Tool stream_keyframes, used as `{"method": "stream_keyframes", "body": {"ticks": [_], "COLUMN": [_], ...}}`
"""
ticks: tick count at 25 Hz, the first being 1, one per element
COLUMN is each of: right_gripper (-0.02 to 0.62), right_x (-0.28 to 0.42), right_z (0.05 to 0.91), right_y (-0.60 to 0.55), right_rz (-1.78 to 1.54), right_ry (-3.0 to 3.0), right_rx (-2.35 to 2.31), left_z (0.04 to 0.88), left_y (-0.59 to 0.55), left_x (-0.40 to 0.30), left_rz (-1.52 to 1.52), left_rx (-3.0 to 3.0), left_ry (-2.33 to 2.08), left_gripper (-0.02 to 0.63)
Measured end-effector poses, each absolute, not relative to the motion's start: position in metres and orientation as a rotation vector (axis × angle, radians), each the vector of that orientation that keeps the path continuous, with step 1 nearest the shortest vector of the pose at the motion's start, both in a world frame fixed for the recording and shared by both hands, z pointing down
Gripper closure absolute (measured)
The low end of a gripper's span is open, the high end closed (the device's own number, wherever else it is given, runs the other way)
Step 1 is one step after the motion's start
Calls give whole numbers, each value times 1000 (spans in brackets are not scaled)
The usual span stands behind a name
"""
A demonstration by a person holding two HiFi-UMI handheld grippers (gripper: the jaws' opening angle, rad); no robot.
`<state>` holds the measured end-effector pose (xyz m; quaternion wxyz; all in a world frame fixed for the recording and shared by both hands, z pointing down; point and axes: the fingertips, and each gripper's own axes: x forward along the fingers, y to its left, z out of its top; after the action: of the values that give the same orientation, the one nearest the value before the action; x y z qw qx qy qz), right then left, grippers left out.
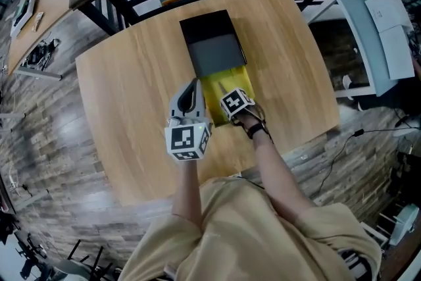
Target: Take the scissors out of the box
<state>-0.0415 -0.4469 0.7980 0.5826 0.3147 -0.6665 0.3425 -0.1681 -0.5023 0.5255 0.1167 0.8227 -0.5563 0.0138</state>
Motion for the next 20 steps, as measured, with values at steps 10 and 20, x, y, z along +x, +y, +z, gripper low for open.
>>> {"method": "stream_keyframes", "body": {"ticks": [10,20], "right_gripper": [509,509], "right_x": [-50,-38], "right_z": [735,609], "right_y": [-455,-443], "right_rz": [948,826], "right_ry": [-1781,-2085], "right_rx": [1035,1289], "left_z": [508,463], "left_y": [-479,-435], "left_x": [-171,-158], "left_rz": [73,74], "left_rx": [2426,2502], "left_ry": [-1704,-1766], "left_gripper": [595,595]}}
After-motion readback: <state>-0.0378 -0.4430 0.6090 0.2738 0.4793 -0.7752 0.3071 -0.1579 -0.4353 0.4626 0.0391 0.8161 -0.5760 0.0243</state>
